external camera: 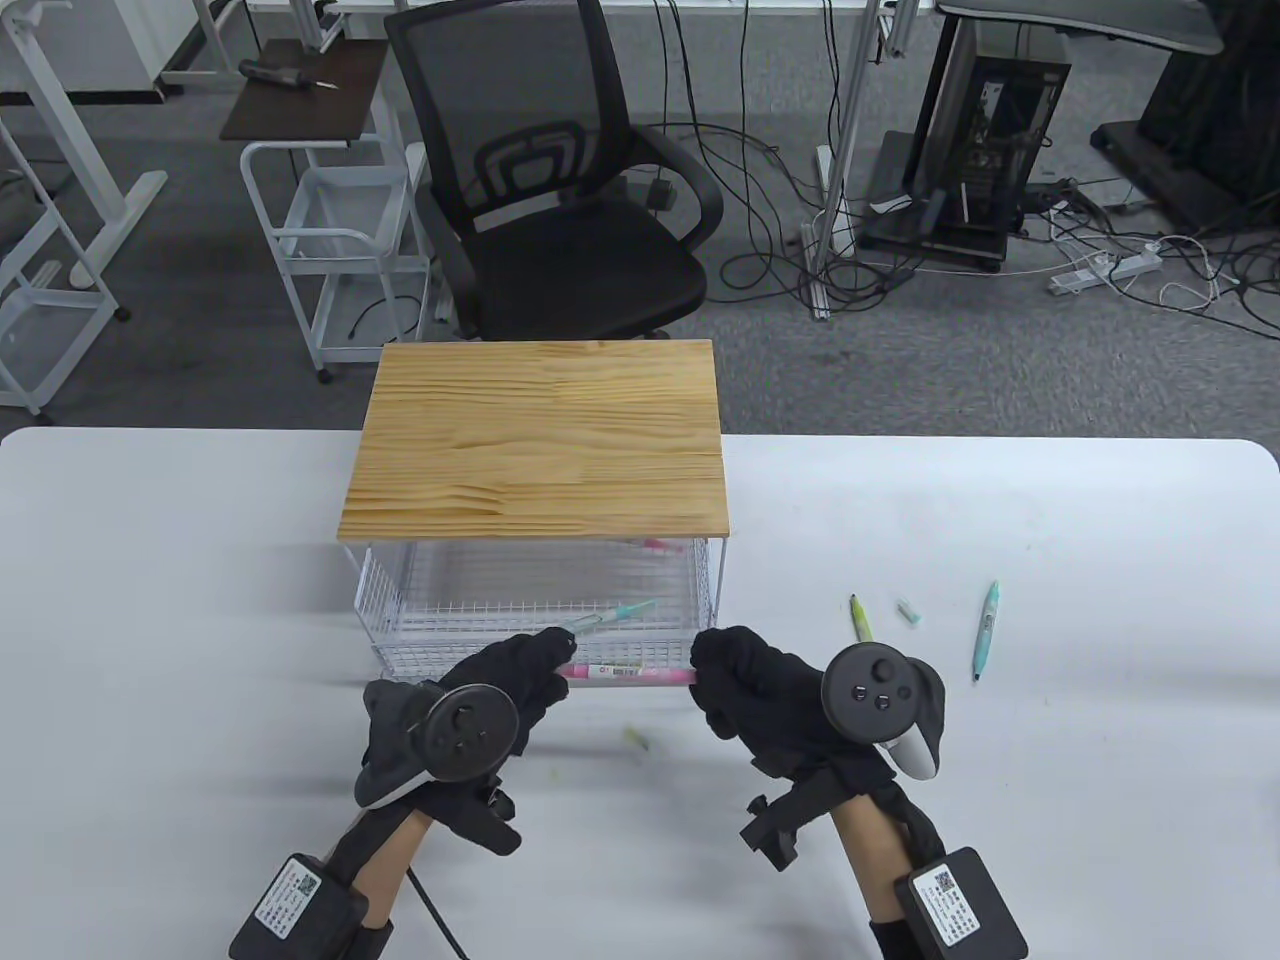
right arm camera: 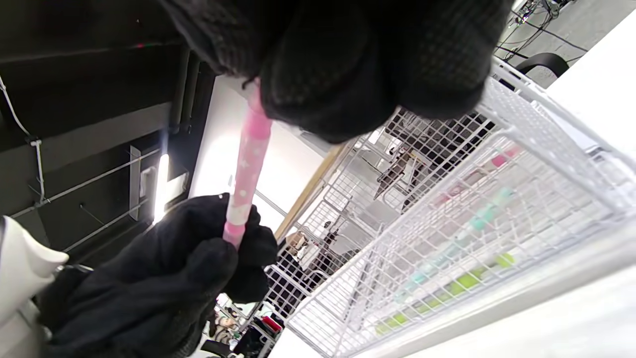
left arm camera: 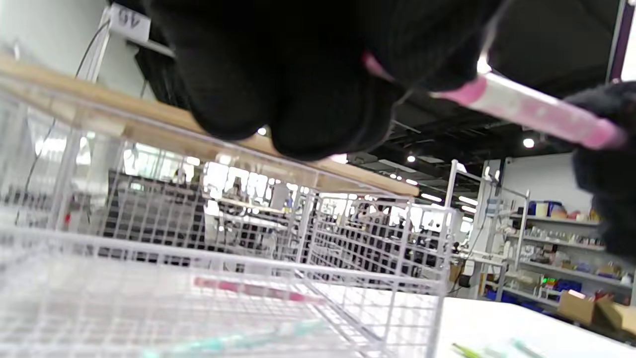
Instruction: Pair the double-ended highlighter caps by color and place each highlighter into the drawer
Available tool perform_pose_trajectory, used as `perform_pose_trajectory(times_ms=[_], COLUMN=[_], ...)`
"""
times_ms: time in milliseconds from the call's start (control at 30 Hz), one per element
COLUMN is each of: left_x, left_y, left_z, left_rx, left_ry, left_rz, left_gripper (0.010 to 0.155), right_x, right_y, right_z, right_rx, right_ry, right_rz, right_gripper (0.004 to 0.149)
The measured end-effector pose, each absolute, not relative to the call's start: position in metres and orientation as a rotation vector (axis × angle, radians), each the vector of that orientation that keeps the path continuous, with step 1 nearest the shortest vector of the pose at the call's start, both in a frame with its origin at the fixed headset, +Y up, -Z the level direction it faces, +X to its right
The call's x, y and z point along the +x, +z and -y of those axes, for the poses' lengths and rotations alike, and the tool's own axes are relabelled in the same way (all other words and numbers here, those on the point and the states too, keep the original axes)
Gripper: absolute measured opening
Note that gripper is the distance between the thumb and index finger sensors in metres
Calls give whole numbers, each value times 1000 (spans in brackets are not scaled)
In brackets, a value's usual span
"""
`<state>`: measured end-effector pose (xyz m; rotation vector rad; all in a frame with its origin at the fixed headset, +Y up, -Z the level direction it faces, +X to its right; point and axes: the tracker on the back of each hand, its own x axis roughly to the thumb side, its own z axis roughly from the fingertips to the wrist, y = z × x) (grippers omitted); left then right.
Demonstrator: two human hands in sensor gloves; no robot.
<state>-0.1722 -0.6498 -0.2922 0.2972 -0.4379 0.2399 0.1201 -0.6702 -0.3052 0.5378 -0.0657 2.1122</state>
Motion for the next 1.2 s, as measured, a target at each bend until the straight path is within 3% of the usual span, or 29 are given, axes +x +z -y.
perform_pose_trajectory(times_ms=[233, 700, 1100, 1200], left_x=[-177, -183, -181, -187], left_y=[-289, -286, -286, -289], left_z=[651, 647, 638, 634], left_rx=[414, 419, 439, 460], left_ry=[277, 316, 307, 310], left_rz=[466, 553, 531, 482], left_gripper=[48, 47, 47, 47], right_x=[117, 109, 118, 128], right_y=[-302, -296, -296, -292], right_z=[670, 667, 656, 646], right_rx=[532, 553, 567, 534], right_ry=[2090, 2060, 2041, 2089], right_rz=[69, 87, 128, 249], right_gripper=[42, 42, 42, 44])
